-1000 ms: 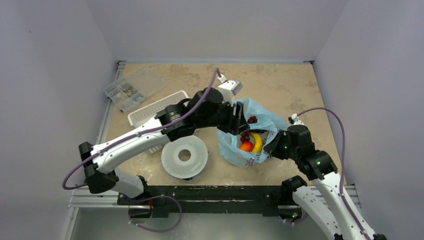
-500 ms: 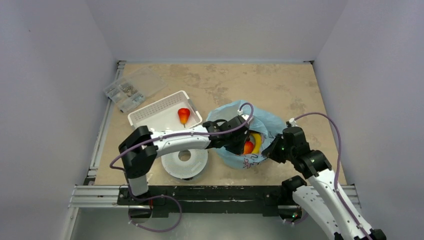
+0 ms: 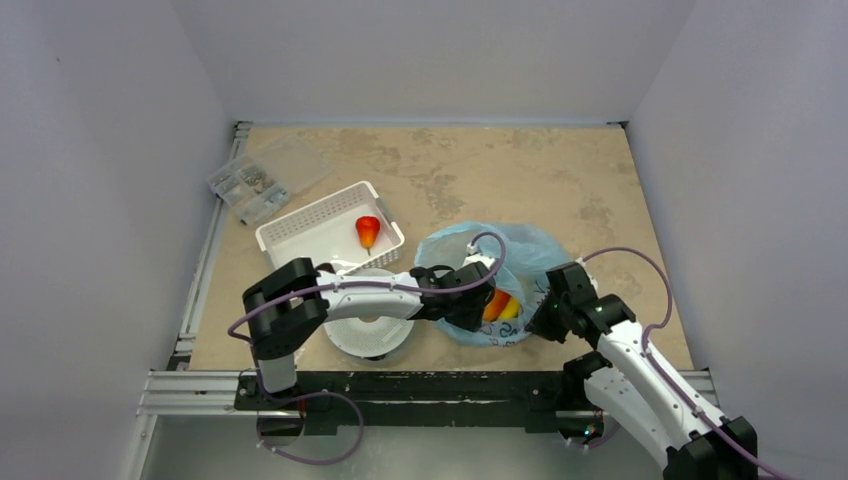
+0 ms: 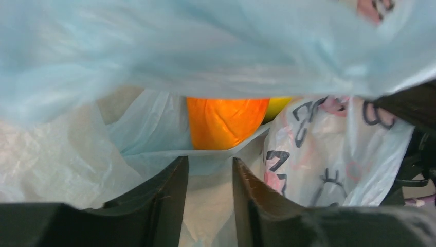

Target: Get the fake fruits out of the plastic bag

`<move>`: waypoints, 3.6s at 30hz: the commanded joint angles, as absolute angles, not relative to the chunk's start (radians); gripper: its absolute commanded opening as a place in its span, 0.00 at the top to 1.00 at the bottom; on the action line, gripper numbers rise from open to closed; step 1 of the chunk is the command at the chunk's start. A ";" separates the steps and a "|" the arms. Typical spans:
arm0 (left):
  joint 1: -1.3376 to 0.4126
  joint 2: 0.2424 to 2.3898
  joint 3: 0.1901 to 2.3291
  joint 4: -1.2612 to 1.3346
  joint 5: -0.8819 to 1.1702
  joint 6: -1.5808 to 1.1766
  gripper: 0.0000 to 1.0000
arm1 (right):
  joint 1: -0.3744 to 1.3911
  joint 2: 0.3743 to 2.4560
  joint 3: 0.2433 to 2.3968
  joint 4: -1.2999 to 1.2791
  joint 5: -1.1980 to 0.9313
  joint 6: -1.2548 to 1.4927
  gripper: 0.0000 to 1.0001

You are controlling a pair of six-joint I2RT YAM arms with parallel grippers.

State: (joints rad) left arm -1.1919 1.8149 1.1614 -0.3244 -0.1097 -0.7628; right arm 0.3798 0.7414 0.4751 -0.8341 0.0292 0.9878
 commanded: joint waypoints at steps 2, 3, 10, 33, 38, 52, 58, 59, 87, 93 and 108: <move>-1.186 1.769 1.276 -0.334 -0.166 -0.705 0.50 | 0.383 0.678 0.448 -0.813 0.058 1.021 1.00; -1.184 1.778 1.295 -0.340 -0.167 -0.697 0.47 | 0.382 0.665 0.449 -0.813 0.062 1.018 1.00; -1.179 1.874 1.446 -0.411 -0.188 -0.617 0.39 | 0.383 0.669 0.455 -0.803 0.054 1.000 1.00; -1.171 1.956 1.537 -0.465 -0.199 -0.580 0.60 | 0.383 0.669 0.461 -0.771 0.019 0.959 1.00; -1.149 1.823 1.476 -0.387 -0.156 -0.616 0.63 | 0.383 0.648 0.477 -0.766 0.013 0.947 1.00; -1.054 1.544 1.132 0.112 0.099 -0.787 0.69 | 0.383 0.639 0.482 -0.747 -0.026 0.945 1.00; -0.982 1.428 1.011 0.266 0.246 -0.901 0.73 | 0.383 0.641 0.485 -0.744 -0.020 0.943 1.00; -0.963 1.418 0.988 0.310 0.303 -0.935 0.73 | 0.383 0.641 0.484 -0.743 -0.020 0.943 1.00; -0.582 1.224 1.491 -1.014 -0.345 -0.314 0.79 | 0.383 0.645 0.612 -0.773 0.049 0.913 1.00; -0.419 1.524 1.547 -0.925 -0.161 -0.349 0.92 | 0.383 0.631 0.608 -0.780 0.051 0.926 1.00; -0.341 1.805 1.525 -0.877 -0.127 -0.319 0.90 | 0.382 0.668 0.623 -0.788 0.038 0.906 1.00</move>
